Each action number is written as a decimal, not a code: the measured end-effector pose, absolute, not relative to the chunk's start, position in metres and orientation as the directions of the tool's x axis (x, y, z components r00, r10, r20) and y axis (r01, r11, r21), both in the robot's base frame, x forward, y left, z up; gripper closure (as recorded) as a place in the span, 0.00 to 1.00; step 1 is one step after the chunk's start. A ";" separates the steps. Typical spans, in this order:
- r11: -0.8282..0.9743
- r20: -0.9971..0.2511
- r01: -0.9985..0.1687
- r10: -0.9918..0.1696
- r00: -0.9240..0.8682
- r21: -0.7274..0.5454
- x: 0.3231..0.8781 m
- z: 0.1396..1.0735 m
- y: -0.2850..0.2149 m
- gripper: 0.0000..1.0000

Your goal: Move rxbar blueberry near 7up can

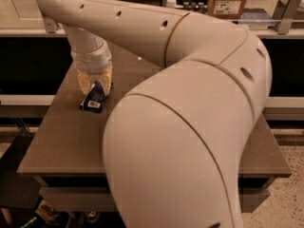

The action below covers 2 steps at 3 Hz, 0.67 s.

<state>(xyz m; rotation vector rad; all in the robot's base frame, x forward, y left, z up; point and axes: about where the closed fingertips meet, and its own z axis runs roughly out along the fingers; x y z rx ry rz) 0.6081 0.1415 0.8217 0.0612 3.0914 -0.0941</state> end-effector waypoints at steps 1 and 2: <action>0.998 -0.053 0.040 0.037 -0.998 -0.056 0.609 0.822 0.142 0.57; 0.998 -0.053 0.040 0.037 -0.998 -0.056 0.609 0.822 0.142 0.35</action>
Offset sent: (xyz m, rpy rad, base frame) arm 0.0010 0.0007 -0.0005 0.0039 -0.0034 0.0016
